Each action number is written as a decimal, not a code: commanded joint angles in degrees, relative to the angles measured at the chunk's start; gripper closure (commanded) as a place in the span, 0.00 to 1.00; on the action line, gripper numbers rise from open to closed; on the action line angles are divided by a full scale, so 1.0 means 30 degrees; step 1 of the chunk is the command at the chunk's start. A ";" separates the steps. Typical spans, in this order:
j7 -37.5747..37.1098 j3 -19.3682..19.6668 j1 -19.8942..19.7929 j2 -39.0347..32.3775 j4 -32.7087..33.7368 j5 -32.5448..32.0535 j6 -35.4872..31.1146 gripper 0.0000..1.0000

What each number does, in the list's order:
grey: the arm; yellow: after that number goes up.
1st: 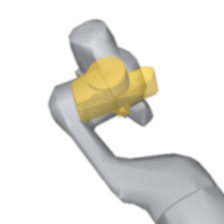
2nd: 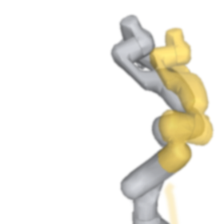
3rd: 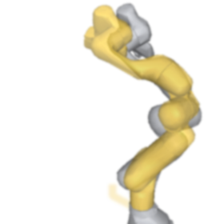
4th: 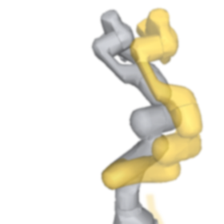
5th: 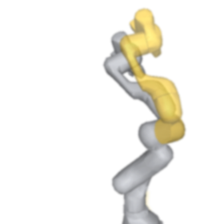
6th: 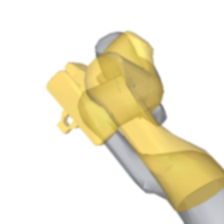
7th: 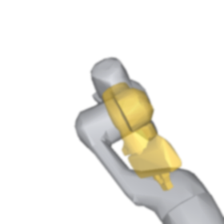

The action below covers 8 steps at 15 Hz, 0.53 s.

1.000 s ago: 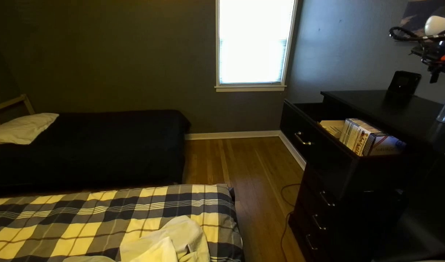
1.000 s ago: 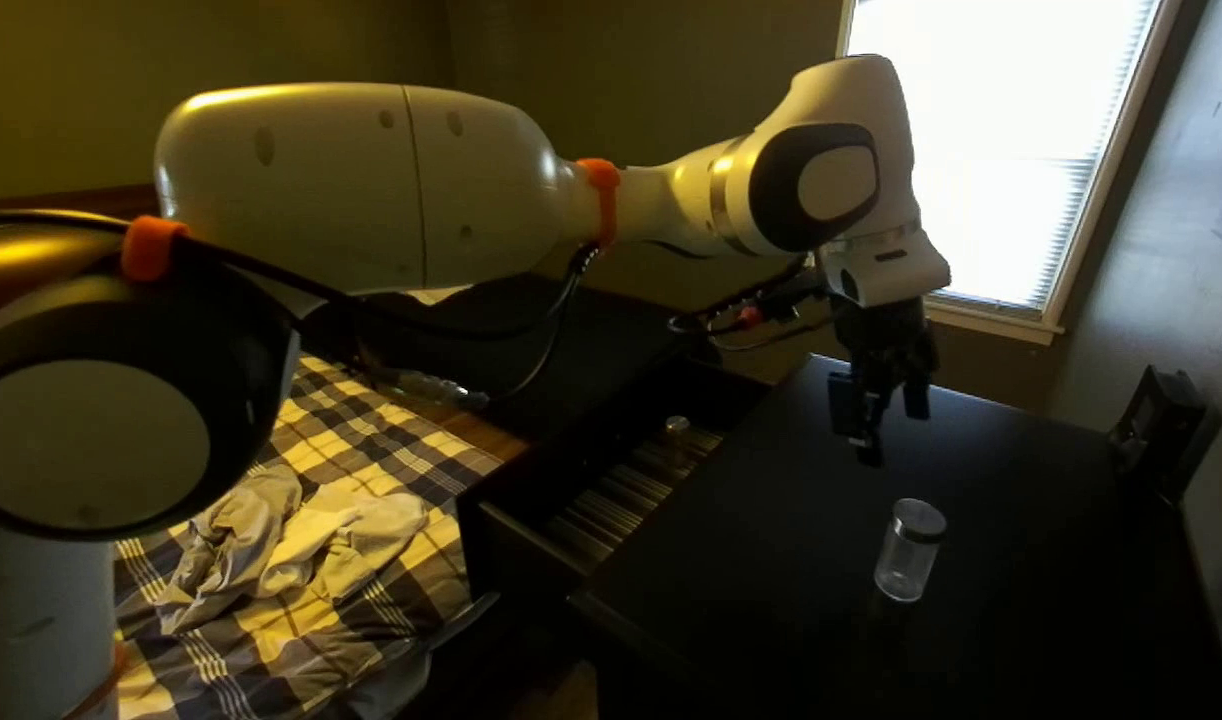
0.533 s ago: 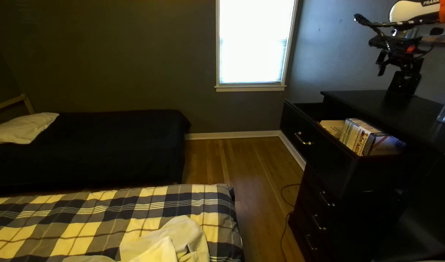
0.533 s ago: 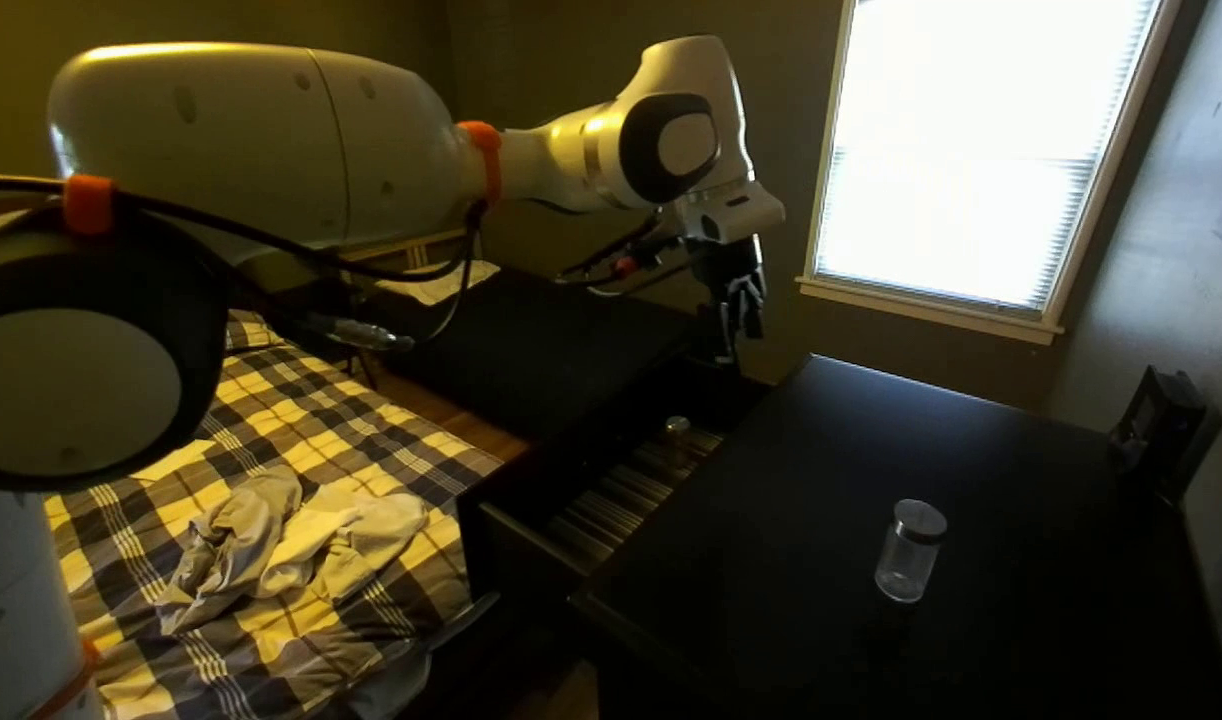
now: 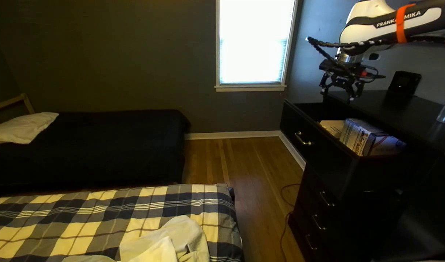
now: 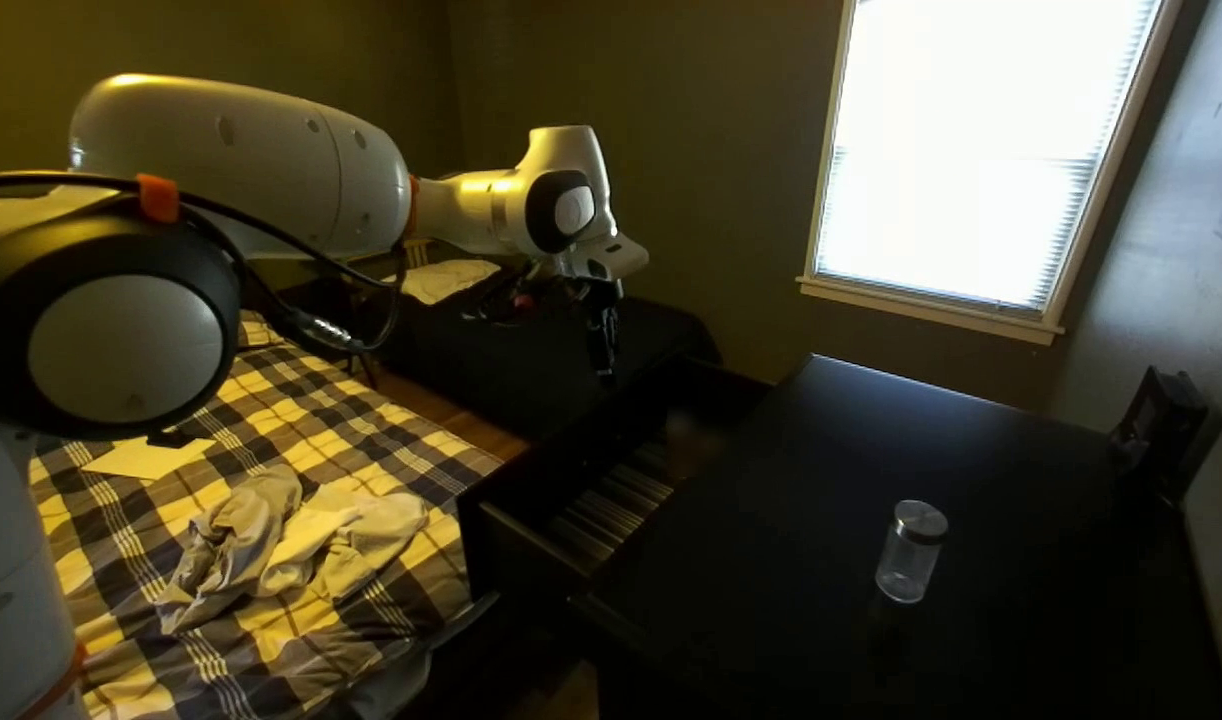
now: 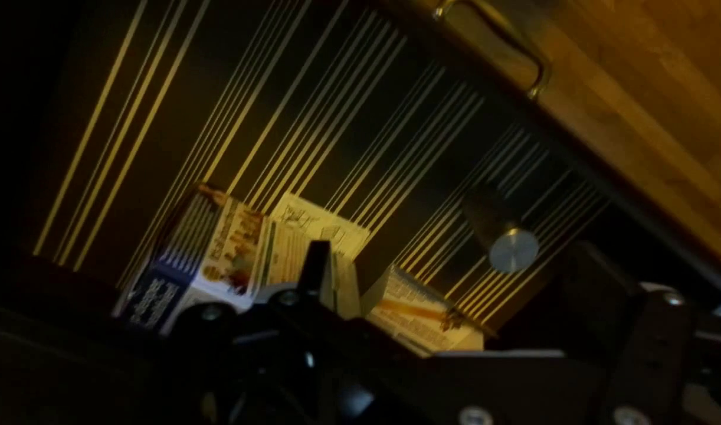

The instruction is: Put the jar on the counter and close the drawer

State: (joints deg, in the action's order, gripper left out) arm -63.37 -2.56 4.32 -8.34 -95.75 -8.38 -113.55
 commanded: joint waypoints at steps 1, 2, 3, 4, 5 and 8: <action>0.2302 -0.0839 0.0770 0.0537 -0.1612 0.1250 -0.1485 0.00; 0.0973 -0.0423 0.0734 -0.0016 -0.0603 0.0365 -0.0671 0.00; 0.1326 -0.0632 0.0949 -0.0016 -0.0779 0.0555 -0.0873 0.00; 0.1461 -0.0742 0.1068 -0.0012 -0.0827 0.0620 -0.0952 0.00; 0.1586 -0.0775 0.1091 -0.0002 -0.0828 0.0658 -0.0960 0.00; 0.1898 -0.0710 0.0968 0.0031 -0.0828 0.0742 -0.0964 0.00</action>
State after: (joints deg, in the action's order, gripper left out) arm -57.73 -5.25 6.67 -8.22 -98.44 -6.26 -116.66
